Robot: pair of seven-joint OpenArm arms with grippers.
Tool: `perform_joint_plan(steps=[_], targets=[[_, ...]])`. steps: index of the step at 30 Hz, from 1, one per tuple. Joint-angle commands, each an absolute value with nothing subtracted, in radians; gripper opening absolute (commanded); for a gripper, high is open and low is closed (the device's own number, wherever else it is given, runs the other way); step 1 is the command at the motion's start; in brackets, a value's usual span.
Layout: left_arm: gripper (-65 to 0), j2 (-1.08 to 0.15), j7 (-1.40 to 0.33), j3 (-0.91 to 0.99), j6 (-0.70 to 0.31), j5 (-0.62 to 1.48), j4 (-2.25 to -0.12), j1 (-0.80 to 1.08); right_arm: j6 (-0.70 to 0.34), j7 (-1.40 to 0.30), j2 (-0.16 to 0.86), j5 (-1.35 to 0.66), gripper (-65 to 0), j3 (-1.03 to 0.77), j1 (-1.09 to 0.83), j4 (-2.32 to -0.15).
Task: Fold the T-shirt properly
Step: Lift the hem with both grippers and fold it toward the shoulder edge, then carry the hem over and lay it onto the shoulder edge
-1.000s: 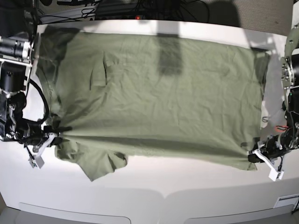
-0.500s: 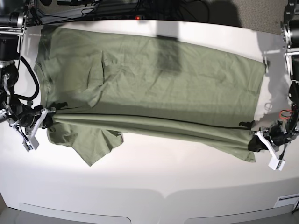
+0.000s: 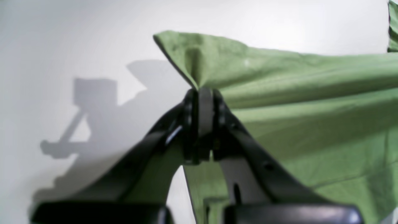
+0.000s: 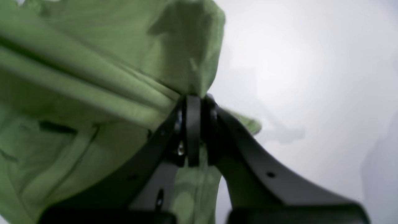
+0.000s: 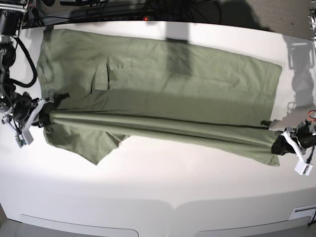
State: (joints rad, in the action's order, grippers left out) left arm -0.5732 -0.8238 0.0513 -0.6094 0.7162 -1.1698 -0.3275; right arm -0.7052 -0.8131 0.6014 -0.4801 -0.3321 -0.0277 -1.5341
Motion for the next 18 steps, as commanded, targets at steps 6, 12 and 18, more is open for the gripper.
perform_joint_plan(steps=[6, 12, 18], targets=[[-65.0, -0.599, -0.838, 0.059, -0.606, 0.738, -1.199, -0.327, -0.698, -0.796, 0.602, -0.484, -65.0, -0.437, -0.128, -1.676], [-65.0, -0.603, -0.844, 0.059, -0.606, 0.737, -1.308, -0.242, -0.698, -0.797, 0.575, -0.482, -65.0, -0.487, -0.229, -1.747], [-65.0, -0.603, -0.883, 0.059, -0.586, 0.734, -1.445, -0.173, -0.698, -0.805, 0.551, -0.483, -65.0, -0.491, -0.286, -1.764]])
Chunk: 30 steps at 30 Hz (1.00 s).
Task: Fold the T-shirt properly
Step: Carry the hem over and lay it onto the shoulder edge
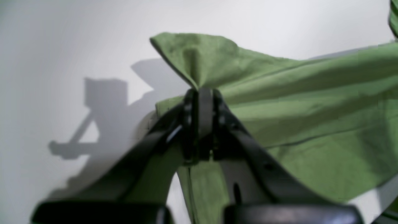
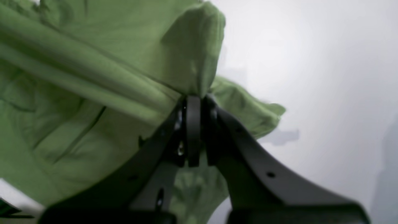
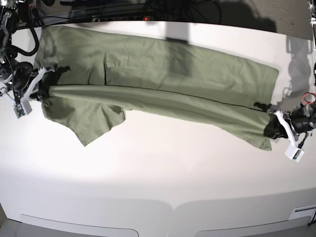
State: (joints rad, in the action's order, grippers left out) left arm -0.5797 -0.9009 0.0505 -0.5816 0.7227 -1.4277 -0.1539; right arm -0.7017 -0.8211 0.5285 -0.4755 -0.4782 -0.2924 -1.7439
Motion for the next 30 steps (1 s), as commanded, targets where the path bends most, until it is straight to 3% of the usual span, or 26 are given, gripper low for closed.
perform_joint_plan(steps=[1, 11, 30], targets=[[-65.0, -0.604, -0.899, 0.059, -0.583, 0.734, -1.465, -0.165, -0.698, -0.809, 0.551, -0.482, -65.0, -0.491, -0.295, -1.768], [-65.0, -0.652, -0.945, 0.059, -0.553, 0.734, -1.545, -0.11, -0.698, -0.866, 0.551, -0.482, -65.0, -0.492, -0.371, -1.878], [-65.0, -0.651, -0.92, 0.059, -0.553, 0.734, -1.546, -0.1, -0.698, -0.825, 0.545, -0.483, -65.0, -0.492, -0.401, -1.887]])
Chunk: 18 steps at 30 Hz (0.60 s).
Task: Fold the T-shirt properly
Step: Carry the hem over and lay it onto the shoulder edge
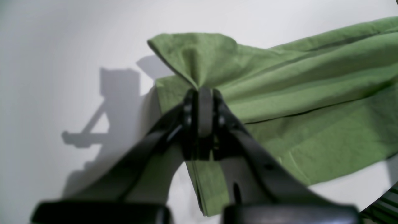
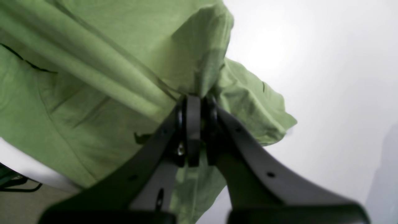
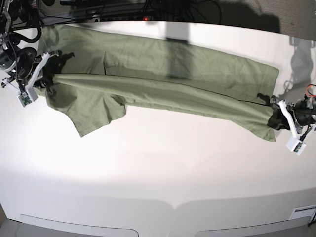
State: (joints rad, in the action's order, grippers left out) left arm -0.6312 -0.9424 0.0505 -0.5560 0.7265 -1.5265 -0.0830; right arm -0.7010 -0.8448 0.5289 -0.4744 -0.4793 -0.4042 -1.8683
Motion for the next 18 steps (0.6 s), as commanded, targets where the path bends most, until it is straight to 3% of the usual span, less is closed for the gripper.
perform_joint_plan(steps=[1, 14, 18], targets=[[-65.0, -0.651, -0.92, 0.059, -0.553, 0.734, -1.546, -0.1, -0.698, -0.825, 0.545, -0.482, -65.0, -0.492, -0.4, -1.887], [-65.0, -0.652, -0.926, 0.059, -0.545, 0.734, -1.546, -0.1, -0.698, -0.811, 0.545, -0.483, -65.0, -0.492, -0.4, -1.888], [-65.0, -0.656, -1.034, 0.059, -0.534, 0.757, -1.549, -0.097, -0.698, -0.813, 0.546, -0.478, -65.0, -0.492, -0.412, -1.906]])
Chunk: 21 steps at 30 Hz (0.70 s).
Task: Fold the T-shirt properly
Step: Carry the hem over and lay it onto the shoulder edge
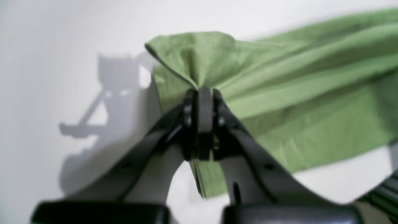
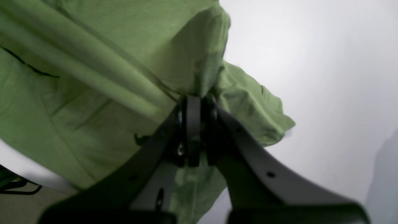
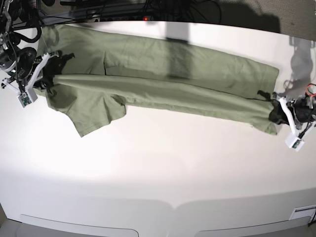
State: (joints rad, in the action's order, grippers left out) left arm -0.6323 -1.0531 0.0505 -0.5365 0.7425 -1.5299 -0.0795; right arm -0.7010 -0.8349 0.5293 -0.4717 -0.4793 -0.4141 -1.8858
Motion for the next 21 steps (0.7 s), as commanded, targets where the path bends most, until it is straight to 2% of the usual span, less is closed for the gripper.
perform_joint_plan(steps=[1, 10, 21], targets=[[-65.0, -0.665, -1.037, 0.059, -0.531, 0.772, -1.554, -0.09, -0.698, -0.813, 0.546, -0.478, -65.0, -0.493, -0.42, -1.92], [-65.0, -0.724, -1.048, 0.059, -0.497, 0.748, -1.72, 0.005, -0.698, -0.904, 0.542, -0.478, -65.0, -0.511, -0.483, -2.006], [-65.0, -0.724, -1.05, 0.059, -0.497, 0.722, -1.726, 0.118, -0.698, -1.018, 0.509, -0.469, -65.0, -0.511, -0.501, -2.008]])
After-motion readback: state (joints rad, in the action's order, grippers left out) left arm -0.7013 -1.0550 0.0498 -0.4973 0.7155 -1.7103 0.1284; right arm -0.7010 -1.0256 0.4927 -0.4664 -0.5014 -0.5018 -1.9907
